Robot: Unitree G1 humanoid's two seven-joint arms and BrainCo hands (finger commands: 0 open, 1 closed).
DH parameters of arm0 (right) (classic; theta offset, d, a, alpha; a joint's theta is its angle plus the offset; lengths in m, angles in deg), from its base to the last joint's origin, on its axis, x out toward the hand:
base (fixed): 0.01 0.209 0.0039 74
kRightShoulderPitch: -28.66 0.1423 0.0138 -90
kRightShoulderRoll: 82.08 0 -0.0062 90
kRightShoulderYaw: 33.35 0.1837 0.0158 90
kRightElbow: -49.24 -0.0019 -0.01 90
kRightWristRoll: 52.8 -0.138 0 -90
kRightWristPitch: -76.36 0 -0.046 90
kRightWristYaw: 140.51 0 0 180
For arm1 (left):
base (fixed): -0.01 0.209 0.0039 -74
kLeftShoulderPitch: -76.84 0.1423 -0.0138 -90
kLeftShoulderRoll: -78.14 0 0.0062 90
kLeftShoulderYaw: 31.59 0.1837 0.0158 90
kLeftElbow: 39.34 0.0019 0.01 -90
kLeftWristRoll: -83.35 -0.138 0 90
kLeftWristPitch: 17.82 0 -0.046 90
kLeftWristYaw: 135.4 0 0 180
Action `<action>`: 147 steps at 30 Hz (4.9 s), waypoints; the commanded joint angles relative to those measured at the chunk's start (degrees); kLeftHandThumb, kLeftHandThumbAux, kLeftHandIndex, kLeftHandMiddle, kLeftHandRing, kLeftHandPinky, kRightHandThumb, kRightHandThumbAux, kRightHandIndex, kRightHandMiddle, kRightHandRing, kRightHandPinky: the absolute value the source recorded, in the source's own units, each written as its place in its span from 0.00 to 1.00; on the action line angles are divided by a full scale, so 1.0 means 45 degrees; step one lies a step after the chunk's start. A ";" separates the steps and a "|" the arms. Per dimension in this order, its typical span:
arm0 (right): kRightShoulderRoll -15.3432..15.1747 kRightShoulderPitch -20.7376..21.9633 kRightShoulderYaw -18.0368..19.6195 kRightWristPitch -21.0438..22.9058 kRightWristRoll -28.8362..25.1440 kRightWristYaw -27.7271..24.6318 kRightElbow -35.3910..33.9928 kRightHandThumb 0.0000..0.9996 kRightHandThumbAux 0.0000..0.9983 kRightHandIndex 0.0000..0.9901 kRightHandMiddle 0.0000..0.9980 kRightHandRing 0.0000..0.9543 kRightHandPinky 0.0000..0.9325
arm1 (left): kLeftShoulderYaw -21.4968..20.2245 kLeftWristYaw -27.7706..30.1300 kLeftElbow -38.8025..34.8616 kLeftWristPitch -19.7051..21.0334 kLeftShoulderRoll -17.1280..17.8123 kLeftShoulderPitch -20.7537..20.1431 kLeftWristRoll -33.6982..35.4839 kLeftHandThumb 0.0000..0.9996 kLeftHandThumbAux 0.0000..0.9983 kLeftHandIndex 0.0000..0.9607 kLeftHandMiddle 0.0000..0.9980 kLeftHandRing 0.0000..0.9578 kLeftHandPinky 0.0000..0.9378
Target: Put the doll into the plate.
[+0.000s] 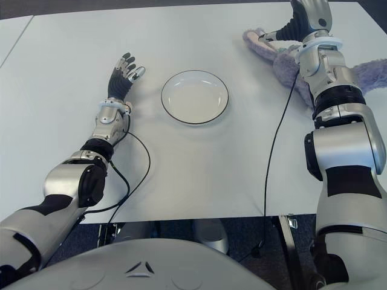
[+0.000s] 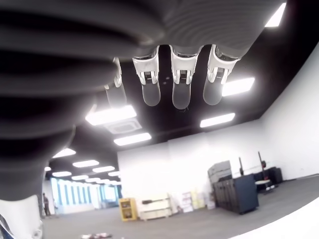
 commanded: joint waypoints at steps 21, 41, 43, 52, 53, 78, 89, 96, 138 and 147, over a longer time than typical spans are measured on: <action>-0.0713 -0.1834 -0.0501 -0.0225 0.0236 -0.1094 0.0157 0.15 0.73 0.13 0.03 0.03 0.09 | -0.0026 -0.0189 0.2065 0.2309 -0.0543 0.3131 -0.0077 0.00 0.59 0.06 0.10 0.09 0.06; -0.1285 -0.2663 -0.0367 -0.0774 0.0137 -0.1117 -0.0100 0.32 0.75 0.16 0.01 0.02 0.09 | 0.0032 -0.0290 0.2064 0.2379 -0.0495 0.3120 -0.0141 0.00 0.59 0.06 0.10 0.10 0.08; -0.1298 -0.2717 -0.0359 -0.0779 0.0129 -0.1114 -0.0118 0.34 0.75 0.17 0.01 0.02 0.09 | 0.0042 -0.0293 0.2064 0.2375 -0.0481 0.3124 -0.0153 0.00 0.59 0.06 0.10 0.10 0.08; -0.1539 -0.3090 -0.0362 -0.0813 0.0153 -0.1061 -0.0090 0.38 0.76 0.18 0.01 0.02 0.08 | 0.0075 -0.0362 0.2062 0.2370 -0.0482 0.3132 -0.0178 0.00 0.59 0.06 0.10 0.10 0.08; -0.1559 -0.3113 -0.0361 -0.0815 0.0153 -0.1064 -0.0096 0.38 0.76 0.18 0.01 0.01 0.08 | 0.0074 -0.0364 0.2062 0.2374 -0.0484 0.3132 -0.0175 0.00 0.59 0.06 0.10 0.10 0.08; -0.2420 -0.3556 -0.0335 -0.0544 0.0243 -0.1015 -0.0152 0.36 0.77 0.19 0.02 0.01 0.05 | 0.0032 -0.0401 0.2059 0.2388 -0.0469 0.3131 -0.0133 0.00 0.58 0.06 0.10 0.10 0.09; -0.2772 -0.3922 -0.0238 -0.0570 0.0106 -0.1098 0.0119 0.36 0.78 0.20 0.02 0.01 0.06 | 0.0001 -0.0344 0.2049 0.2360 -0.0484 0.3153 -0.0092 0.00 0.58 0.07 0.11 0.11 0.09; -0.2773 -0.5106 -0.0243 -0.0667 0.0079 -0.0612 0.0382 0.34 0.78 0.19 0.02 0.02 0.10 | -0.0052 -0.0286 0.2043 0.2322 -0.0493 0.3173 -0.0035 0.00 0.57 0.07 0.10 0.11 0.09; -0.0600 -0.6167 -0.0582 -0.3197 0.0381 0.0092 -0.2637 0.25 0.77 0.13 0.08 0.29 0.47 | -0.0013 -0.0124 0.2017 0.2161 -0.0258 0.3276 -0.0059 0.00 0.56 0.07 0.11 0.11 0.11; -0.0336 -0.6630 -0.0223 -0.3372 0.0028 -0.0602 -0.4525 0.39 0.76 0.29 0.36 0.50 0.63 | -0.0118 -0.0132 0.2016 0.2171 -0.0247 0.3251 0.0051 0.00 0.56 0.07 0.11 0.11 0.11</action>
